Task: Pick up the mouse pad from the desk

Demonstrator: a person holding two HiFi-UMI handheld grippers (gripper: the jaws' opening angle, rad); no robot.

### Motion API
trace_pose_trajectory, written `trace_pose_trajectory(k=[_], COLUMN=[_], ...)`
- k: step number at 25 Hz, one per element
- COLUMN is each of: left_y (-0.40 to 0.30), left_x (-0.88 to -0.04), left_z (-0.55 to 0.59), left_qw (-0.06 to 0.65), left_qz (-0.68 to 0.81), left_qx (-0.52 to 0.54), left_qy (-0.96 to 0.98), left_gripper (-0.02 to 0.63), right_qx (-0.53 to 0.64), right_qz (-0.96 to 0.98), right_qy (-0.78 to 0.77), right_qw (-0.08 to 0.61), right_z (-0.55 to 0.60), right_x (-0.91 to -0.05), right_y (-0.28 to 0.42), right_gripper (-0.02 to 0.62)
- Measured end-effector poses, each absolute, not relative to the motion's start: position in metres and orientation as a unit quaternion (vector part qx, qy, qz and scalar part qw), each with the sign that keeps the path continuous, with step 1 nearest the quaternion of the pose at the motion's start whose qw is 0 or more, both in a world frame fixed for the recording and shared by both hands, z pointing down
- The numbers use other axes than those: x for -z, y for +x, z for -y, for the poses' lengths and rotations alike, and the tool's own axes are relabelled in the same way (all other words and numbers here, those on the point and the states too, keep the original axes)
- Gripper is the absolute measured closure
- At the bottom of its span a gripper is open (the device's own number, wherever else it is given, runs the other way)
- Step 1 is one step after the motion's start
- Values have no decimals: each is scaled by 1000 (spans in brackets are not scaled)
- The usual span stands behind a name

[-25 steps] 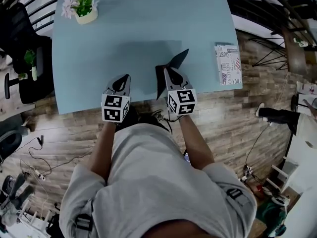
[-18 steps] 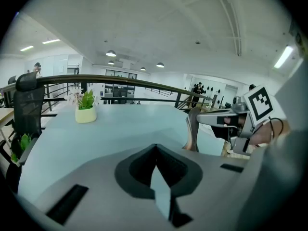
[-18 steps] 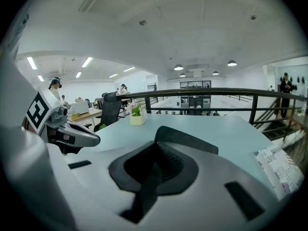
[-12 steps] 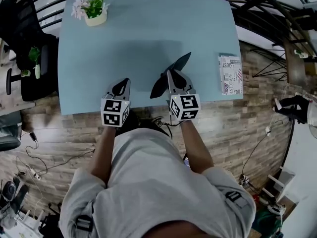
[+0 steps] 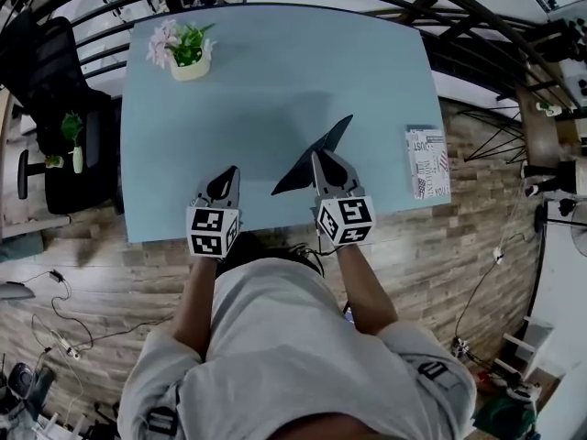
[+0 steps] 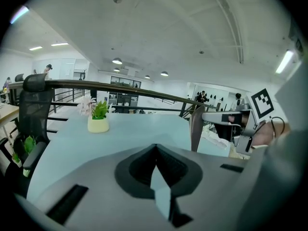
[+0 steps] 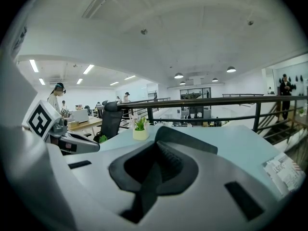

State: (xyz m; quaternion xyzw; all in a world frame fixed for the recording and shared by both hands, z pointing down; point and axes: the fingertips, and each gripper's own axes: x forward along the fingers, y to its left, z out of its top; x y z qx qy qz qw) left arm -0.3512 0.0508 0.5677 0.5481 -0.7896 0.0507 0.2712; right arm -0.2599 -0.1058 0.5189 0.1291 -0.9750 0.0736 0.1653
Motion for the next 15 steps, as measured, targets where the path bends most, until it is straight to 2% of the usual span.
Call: trace_pose_trajectory(k=[15], left_y=[-383], left_x=[-548], left_z=[-57], left_qw=[253], left_qz=[793], left_qx=[-24], left_qy=[554], left_gripper=[594], right_qx=[-40], right_qz=[982], right_qy=[107], right_qw=[152], right_z=[85], right_x=[-489], right_y=[-296], right_gripper=[580])
